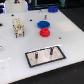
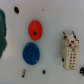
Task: Insert the blue gear onto the right peg, followed by the red gear
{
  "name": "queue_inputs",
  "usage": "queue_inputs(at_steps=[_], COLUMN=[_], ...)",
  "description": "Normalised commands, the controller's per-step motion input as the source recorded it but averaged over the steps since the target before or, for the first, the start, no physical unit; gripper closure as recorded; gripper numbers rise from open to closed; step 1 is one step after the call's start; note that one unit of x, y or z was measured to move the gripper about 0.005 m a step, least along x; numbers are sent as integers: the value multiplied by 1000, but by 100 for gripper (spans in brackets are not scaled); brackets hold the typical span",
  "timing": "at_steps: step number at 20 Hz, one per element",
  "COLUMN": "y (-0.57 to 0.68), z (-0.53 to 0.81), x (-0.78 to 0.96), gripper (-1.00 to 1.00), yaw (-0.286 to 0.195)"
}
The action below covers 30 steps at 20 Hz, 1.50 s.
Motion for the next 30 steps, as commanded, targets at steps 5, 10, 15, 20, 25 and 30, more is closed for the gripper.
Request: queue_inputs(at_steps=[5,10,15,20,25,30], y=[430,450,265,286,229,191], z=[-129,-207,-176,-432,-499,-531], x=[-646,-611,-347,-536,-481,-452], gripper=[-100,-100,-100,-100,-100,-100], yaw=[0,0,0,0,0,0])
